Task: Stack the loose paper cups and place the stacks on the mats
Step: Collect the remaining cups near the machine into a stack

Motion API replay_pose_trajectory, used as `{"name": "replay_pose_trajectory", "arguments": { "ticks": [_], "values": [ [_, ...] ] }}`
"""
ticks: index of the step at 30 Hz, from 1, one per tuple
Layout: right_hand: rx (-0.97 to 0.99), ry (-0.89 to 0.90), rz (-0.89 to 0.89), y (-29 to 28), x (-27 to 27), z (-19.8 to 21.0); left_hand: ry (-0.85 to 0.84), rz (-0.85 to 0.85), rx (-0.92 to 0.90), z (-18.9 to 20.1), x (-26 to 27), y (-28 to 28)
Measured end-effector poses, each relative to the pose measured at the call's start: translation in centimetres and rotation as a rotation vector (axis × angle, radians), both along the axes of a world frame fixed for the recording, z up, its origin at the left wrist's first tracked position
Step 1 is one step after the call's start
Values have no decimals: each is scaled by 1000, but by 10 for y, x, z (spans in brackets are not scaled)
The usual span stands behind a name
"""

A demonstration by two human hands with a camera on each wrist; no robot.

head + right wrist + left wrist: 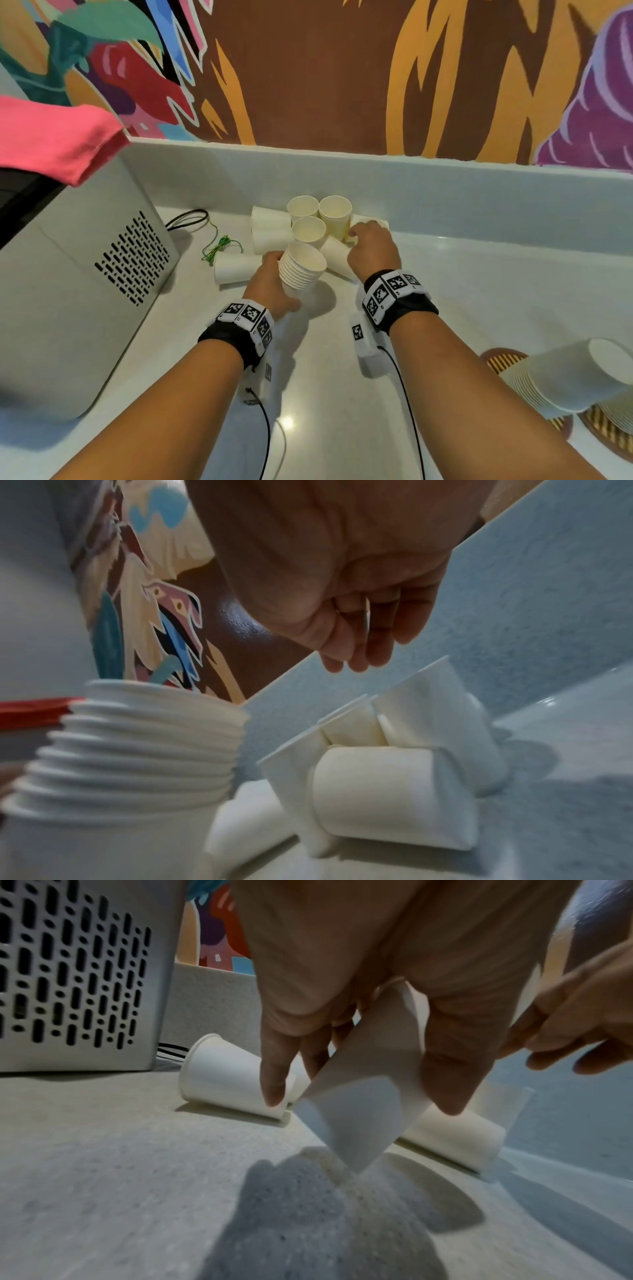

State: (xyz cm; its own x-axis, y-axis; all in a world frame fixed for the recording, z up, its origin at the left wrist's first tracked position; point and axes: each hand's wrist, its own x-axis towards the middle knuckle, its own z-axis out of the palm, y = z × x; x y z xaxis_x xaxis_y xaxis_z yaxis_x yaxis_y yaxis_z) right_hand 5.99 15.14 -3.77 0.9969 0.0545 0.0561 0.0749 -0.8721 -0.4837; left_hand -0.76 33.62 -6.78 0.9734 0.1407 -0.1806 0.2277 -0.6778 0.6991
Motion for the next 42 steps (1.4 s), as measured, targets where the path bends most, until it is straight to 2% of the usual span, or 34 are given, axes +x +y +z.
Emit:
{"name": "replay_pose_trajectory", "arguments": {
  "ticks": [5,7,9,13,15,20,24,26,28,30,32,34,36,42],
  "values": [
    [-81,159,-22,-14,8,-15,29,-15,16,-8,4,-5],
    [-72,170,-30,-15,6,-15,60,-20,51,-10,7,-5],
    [-14,96,-51,-16,6,-12,102,-32,91,-12,10,-6],
    [145,-205,-66,-12,10,-2,148,-34,133,-13,17,-9],
    [270,-243,-56,-7,8,4,154,-38,137,-13,19,-11],
    [507,-154,-5,8,-3,8,105,-40,117,-13,20,-17],
    [621,94,78,19,-9,3,37,-5,41,-14,18,-16],
    [700,111,48,22,-9,0,28,26,16,-13,16,-11],
    [627,63,-3,20,-4,-7,36,50,18,-13,13,-4],
    [375,73,-1,17,0,-18,52,68,26,-13,10,2],
    [92,164,40,18,2,-35,65,84,42,-13,8,6],
    [-106,238,66,23,-1,-52,84,97,66,-13,7,10],
    [-162,242,64,27,-7,-62,116,100,88,-13,6,12],
    [-130,285,42,21,-12,-65,208,81,202,-12,-2,20]
  ]
}}
